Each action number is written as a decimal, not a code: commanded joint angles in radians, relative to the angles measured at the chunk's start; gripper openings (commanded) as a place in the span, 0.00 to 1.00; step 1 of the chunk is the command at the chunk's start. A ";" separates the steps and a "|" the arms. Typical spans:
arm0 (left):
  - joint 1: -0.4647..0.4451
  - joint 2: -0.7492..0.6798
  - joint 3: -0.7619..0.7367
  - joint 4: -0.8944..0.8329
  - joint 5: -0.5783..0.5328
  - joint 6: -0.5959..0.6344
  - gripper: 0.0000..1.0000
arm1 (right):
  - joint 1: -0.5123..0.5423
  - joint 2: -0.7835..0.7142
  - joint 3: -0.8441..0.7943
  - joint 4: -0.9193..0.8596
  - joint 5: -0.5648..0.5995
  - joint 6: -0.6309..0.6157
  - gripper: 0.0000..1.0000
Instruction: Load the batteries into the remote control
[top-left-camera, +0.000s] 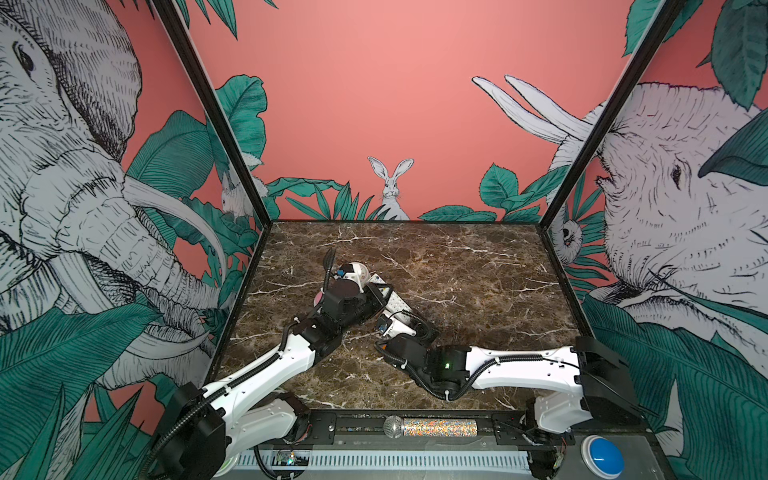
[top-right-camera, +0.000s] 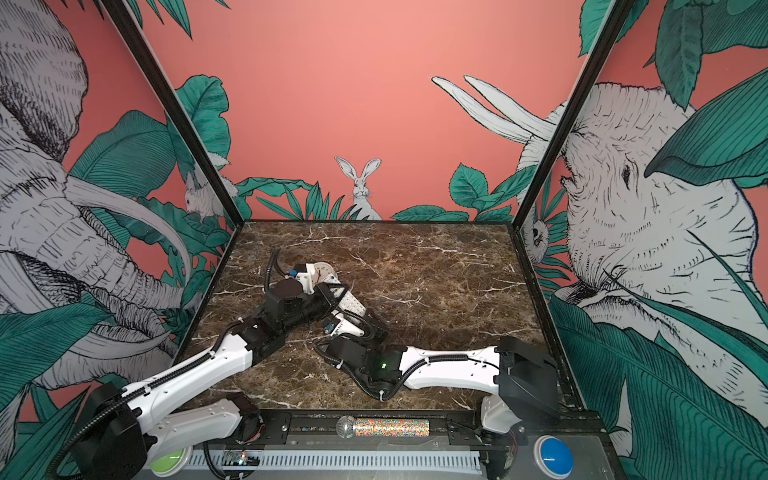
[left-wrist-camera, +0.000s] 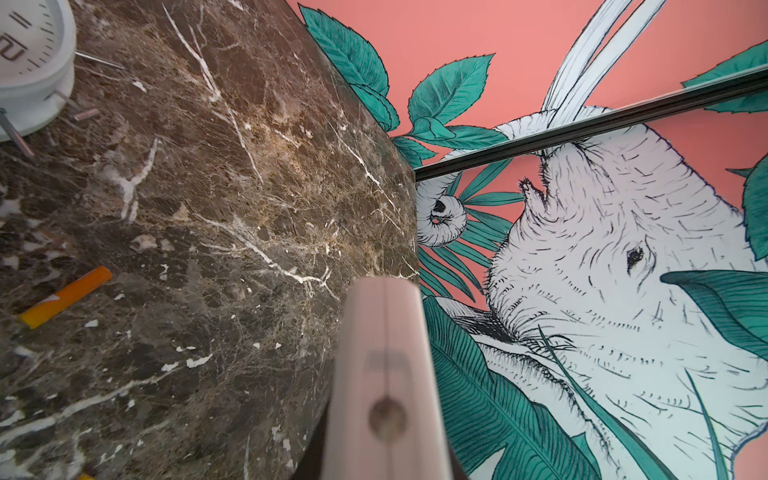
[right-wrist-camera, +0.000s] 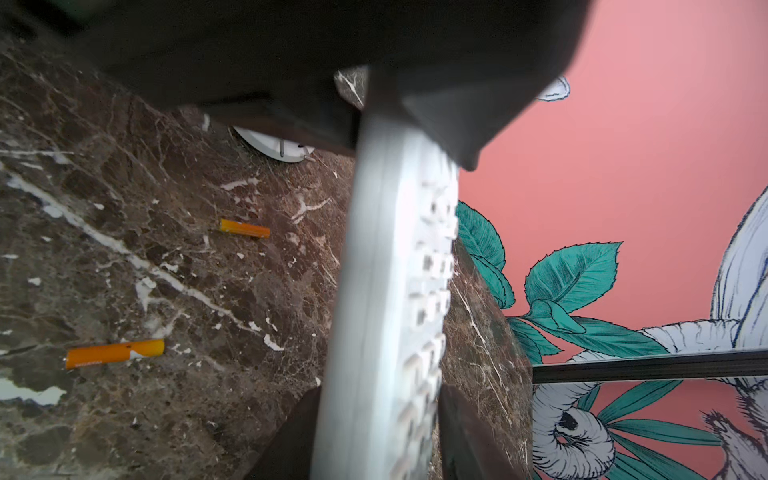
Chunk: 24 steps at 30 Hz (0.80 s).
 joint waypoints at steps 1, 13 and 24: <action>0.004 -0.035 -0.025 0.012 -0.014 -0.013 0.00 | 0.007 0.017 0.039 0.029 0.075 -0.020 0.30; 0.003 -0.078 -0.054 0.020 -0.043 -0.002 0.80 | 0.013 0.019 0.029 0.037 0.089 -0.035 0.02; 0.020 -0.117 -0.061 0.000 -0.020 0.118 0.99 | -0.046 -0.104 -0.051 0.017 -0.113 0.063 0.00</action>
